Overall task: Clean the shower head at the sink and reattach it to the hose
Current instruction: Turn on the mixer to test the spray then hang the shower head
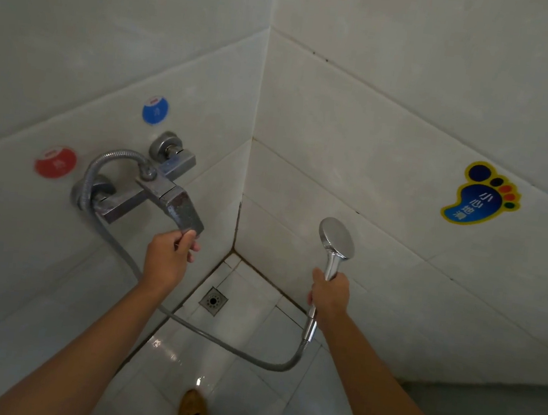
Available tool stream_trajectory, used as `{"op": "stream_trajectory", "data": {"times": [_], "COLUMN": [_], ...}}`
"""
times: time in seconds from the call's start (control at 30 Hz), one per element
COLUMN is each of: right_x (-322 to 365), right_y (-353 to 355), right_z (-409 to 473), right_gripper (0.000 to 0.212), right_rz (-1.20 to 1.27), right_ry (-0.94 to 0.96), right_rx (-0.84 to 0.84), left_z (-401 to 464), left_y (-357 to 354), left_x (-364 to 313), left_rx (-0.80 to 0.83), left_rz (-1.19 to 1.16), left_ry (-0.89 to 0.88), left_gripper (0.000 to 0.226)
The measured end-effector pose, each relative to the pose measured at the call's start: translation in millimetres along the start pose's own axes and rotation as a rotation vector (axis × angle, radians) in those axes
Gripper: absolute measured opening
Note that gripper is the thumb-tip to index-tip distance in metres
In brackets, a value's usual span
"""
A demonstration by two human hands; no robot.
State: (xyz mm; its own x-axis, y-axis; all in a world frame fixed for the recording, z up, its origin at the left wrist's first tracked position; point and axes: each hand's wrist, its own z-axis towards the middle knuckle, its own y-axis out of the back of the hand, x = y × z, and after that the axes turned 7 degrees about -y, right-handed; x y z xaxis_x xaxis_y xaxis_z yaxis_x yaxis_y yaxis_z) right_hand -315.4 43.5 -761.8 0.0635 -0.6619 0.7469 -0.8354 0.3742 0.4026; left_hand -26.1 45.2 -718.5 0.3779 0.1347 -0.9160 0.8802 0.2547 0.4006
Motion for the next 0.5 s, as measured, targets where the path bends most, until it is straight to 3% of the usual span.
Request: {"op": "stream_trajectory", "data": {"times": [0.13,0.37,0.5], "right_x": [15.6,19.6,21.3], "right_y": [2.5,2.5,5.5], "right_z": [-19.8,-21.4,-17.7], "right_gripper": [0.019,0.023,0.018], "right_rz": [0.114,0.114,0.015], "right_ry": [-0.039,-0.010,0.061], "right_rx": [0.084,0.161,0.204], "left_z": [0.4,3.9,-5.1], "left_y": [1.5,5.4,-0.2], "left_x": [3.3,17.2,14.2], "left_rx": [-0.022,-0.105,-0.138], "left_rz": [0.116,0.332,0.308], "left_ry": [-0.068,-0.190,-0.083], "left_gripper": [0.031,0.032,0.035]}}
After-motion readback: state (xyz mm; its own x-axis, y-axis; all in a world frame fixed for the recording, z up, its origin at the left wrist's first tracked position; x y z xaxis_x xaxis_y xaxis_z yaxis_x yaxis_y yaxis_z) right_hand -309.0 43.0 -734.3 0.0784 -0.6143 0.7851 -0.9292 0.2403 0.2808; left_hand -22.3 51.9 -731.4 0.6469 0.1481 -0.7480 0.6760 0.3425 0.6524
